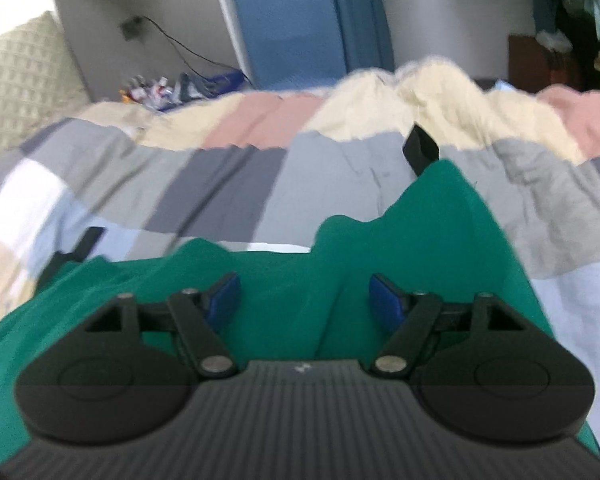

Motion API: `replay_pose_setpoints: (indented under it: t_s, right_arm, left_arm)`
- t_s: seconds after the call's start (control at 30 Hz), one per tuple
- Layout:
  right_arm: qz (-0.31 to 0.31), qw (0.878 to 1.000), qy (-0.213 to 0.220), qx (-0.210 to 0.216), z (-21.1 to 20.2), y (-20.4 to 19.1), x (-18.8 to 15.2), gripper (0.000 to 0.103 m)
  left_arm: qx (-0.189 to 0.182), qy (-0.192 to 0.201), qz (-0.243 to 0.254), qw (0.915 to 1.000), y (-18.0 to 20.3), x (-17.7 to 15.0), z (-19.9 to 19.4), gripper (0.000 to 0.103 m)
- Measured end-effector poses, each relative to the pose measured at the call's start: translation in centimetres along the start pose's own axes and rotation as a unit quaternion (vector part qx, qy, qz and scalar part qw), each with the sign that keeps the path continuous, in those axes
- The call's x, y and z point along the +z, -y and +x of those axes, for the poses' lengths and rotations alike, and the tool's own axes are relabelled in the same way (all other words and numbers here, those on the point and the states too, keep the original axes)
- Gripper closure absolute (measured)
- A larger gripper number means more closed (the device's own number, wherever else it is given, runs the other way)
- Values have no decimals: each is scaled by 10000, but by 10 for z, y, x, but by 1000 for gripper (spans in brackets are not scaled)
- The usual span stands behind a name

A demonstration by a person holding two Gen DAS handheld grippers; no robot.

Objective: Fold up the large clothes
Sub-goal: 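Smooth the folded hoodie with both open tools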

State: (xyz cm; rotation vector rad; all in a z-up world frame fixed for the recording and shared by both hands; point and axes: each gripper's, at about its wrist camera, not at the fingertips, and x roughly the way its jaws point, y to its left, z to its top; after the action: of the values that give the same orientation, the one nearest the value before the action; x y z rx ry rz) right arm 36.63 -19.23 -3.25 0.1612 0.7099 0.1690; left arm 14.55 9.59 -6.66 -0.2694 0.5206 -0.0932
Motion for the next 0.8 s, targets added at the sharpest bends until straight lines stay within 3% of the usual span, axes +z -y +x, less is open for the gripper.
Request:
replay_pose_setpoints:
  t_s: [0.13, 0.27, 0.4, 0.6, 0.8]
  right_arm:
    - [-518, 9974, 431, 271, -55, -25, -20, 30]
    - [-497, 9953, 285, 780, -82, -44, -45, 30]
    - [-1022, 9931, -57, 576, -71, -69, -68, 30]
    - [-714, 9945, -377, 661, -41, -68, -78, 30]
    - [-919, 9945, -267, 429, -34, -78, -96, 28]
  left_arm:
    - [109, -71, 412, 9991, 12, -3, -2, 37]
    - [147, -183, 360, 9991, 10, -10, 2, 37]
    - [188, -308, 283, 9989, 5, -15, 9, 34]
    - [204, -476, 181, 9985, 2, -20, 19, 33]
    - [255, -542, 160, 9981, 3, -24, 26, 32]
